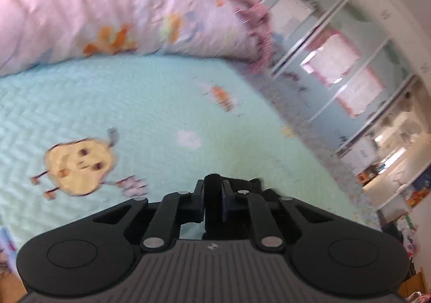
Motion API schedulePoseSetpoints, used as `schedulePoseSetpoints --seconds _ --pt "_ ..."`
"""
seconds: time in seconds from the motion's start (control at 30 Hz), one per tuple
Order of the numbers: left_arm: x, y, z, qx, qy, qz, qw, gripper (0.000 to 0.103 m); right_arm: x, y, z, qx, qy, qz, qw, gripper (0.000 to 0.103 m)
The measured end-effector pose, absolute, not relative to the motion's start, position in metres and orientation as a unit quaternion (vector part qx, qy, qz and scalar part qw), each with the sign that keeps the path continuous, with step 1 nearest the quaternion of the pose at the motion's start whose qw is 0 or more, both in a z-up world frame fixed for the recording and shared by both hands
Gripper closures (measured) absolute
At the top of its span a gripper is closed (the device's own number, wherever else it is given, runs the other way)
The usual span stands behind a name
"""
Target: Fold clothes
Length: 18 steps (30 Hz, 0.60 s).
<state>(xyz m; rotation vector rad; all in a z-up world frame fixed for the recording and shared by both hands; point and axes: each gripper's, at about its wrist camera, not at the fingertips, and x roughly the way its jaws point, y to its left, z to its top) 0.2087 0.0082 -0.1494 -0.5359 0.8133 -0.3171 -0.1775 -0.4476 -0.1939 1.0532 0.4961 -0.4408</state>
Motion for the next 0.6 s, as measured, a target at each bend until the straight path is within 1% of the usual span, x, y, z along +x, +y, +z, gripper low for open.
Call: schedulePoseSetpoints --seconds 0.1,0.17,0.2,0.23,0.27,0.43,0.6 --pt "0.21 0.024 -0.157 -0.259 0.417 -0.131 0.861 0.083 -0.179 -0.443 -0.198 0.51 0.235 -0.193 0.805 0.041" --pt "0.198 0.034 -0.163 -0.286 0.426 -0.129 0.849 0.059 -0.183 -0.441 -0.203 0.522 0.237 -0.191 0.797 0.041" --pt "0.191 0.036 -0.165 -0.292 0.427 -0.131 0.845 0.054 -0.185 -0.441 -0.206 0.528 0.238 -0.19 0.793 0.041" --pt "0.184 0.035 -0.167 -0.291 0.428 -0.134 0.845 0.045 -0.188 -0.44 -0.209 0.534 0.239 -0.19 0.789 0.04" --pt "0.177 0.034 -0.168 -0.291 0.429 -0.137 0.844 0.042 -0.19 -0.439 -0.211 0.539 0.24 -0.189 0.785 0.04" --pt "0.175 0.027 -0.187 -0.285 0.457 -0.154 0.829 0.04 -0.202 -0.436 -0.225 0.568 0.246 -0.187 0.763 0.04" --pt "0.189 0.008 -0.185 -0.282 0.453 -0.172 0.828 0.04 -0.218 -0.44 -0.235 0.602 0.231 -0.199 0.737 0.04"
